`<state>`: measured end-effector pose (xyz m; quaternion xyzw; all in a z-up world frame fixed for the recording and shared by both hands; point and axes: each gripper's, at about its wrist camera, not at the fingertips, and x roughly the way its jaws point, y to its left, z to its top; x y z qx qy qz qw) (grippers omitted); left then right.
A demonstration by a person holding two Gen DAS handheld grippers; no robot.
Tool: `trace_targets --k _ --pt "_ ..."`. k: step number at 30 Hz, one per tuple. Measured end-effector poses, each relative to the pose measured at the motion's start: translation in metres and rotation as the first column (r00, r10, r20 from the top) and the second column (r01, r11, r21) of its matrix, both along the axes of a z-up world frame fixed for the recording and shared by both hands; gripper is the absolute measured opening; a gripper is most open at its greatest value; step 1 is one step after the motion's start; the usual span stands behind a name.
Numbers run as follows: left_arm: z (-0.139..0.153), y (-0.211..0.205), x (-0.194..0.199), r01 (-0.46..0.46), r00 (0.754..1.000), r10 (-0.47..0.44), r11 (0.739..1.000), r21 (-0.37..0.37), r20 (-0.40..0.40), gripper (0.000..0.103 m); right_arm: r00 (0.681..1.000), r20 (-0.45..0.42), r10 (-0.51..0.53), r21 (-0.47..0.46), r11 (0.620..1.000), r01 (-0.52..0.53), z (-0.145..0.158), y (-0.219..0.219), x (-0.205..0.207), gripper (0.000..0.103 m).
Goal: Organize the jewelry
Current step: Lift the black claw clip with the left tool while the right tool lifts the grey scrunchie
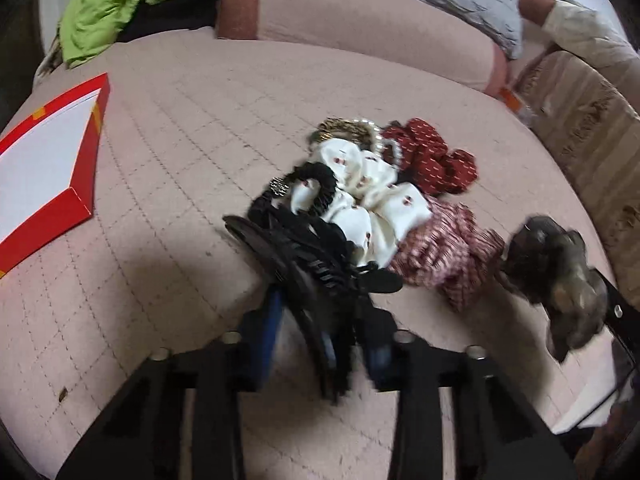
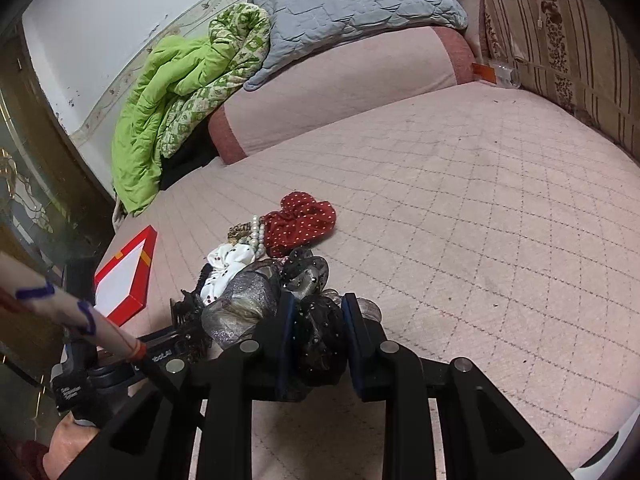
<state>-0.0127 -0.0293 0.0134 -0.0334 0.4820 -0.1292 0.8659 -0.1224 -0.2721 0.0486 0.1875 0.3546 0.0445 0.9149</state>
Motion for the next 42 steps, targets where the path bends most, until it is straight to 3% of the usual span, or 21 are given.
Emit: trace_targets --k 11,24,30,32,37,42 --pt "0.0 0.01 -0.012 0.022 1.0 -0.022 1.0 -0.007 0.013 0.027 0.999 0.017 0.036 -0.037 0.999 -0.035 0.002 0.013 -0.003 0.026" --pt "0.001 -0.009 -0.006 -0.019 1.0 0.019 1.0 0.018 0.021 0.062 0.999 0.004 0.053 -0.03 0.998 -0.053 -0.001 0.012 -0.002 0.028" --pt "-0.007 -0.013 0.004 -0.043 0.999 0.041 0.998 0.048 0.032 0.063 0.998 0.001 0.062 -0.022 0.998 -0.062 -0.002 0.013 -0.001 0.028" --pt "-0.008 -0.011 0.004 -0.05 0.997 0.047 0.997 0.056 0.055 0.062 0.998 0.003 0.067 -0.025 0.997 -0.067 -0.001 0.014 -0.001 0.028" --pt "-0.004 -0.003 -0.004 -0.045 0.995 0.044 0.999 0.009 0.093 0.03 0.997 0.003 0.071 -0.023 0.997 -0.071 -0.002 0.015 -0.001 0.028" --pt "0.007 0.005 -0.017 -0.033 0.99 0.035 0.999 -0.016 0.133 0.027 0.996 0.014 0.084 -0.034 0.996 -0.083 0.0 0.02 -0.002 0.028"
